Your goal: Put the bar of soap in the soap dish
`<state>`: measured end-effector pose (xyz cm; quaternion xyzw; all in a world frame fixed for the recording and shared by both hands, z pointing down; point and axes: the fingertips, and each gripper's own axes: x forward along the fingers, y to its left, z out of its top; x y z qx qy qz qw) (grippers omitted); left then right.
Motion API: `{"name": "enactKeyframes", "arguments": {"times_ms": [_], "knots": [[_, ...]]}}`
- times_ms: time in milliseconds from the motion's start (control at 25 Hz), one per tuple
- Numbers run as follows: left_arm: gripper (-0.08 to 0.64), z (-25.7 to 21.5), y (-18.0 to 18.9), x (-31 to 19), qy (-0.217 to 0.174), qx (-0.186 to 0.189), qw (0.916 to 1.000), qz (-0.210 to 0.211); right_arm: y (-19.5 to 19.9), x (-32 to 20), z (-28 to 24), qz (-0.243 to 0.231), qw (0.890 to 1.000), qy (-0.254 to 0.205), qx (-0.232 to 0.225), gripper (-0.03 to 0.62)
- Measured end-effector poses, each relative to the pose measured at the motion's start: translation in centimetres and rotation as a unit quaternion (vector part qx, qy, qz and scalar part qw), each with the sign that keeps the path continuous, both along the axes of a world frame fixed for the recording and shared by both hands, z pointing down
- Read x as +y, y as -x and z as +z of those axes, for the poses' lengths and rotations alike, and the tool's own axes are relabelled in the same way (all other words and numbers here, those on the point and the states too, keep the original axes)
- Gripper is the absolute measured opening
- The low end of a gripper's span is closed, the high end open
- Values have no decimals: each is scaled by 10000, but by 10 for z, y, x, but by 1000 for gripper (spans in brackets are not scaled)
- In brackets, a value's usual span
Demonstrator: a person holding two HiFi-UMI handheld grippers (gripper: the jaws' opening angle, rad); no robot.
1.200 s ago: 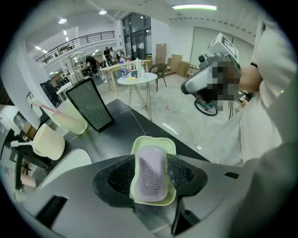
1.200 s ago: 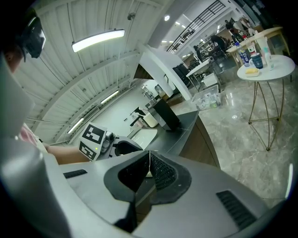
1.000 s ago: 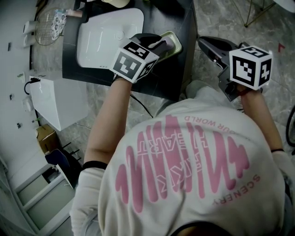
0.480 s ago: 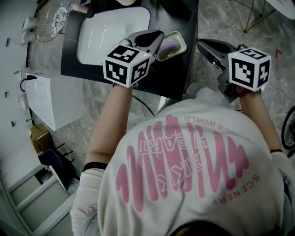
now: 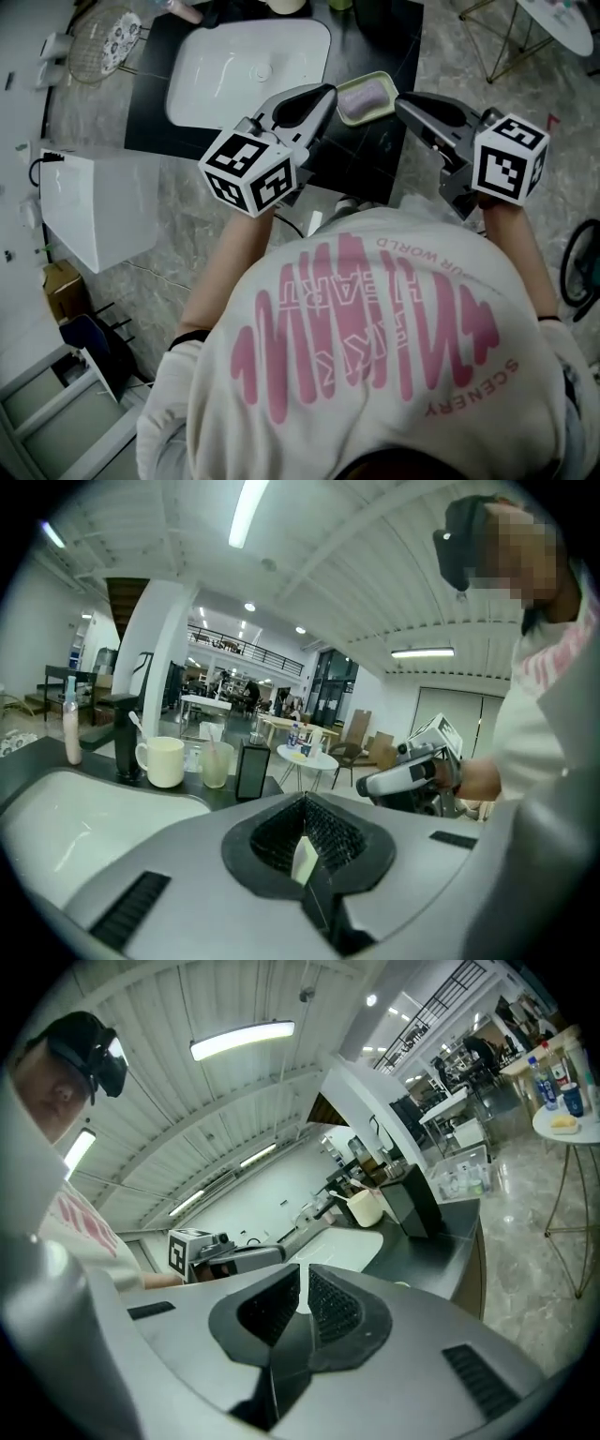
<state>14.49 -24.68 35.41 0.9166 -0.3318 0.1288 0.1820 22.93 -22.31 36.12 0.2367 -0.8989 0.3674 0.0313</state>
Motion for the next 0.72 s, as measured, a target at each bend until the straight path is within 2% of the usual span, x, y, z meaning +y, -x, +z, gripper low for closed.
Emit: {"name": "enactKeyframes", "arguments": {"times_ms": [120,240,400,520,720], "knots": [[11,-6,34,17,32,390,9990,-229,12,1,-11,281,9986,-455,52,18],[11,-11,57,35,112,773,9962,-386,16,3,-15,614,9961,-572,276,18],[11,-9,67,53,-202,833,9958,-315,18,11,-9,921,9941,-418,398,18],[11,-6,66,58,-207,913,9955,-149,20,22,-6,1061,9924,-375,500,17],[11,-3,68,69,-132,757,9969,148,26,41,-1,1227,9882,-333,850,17]]}}
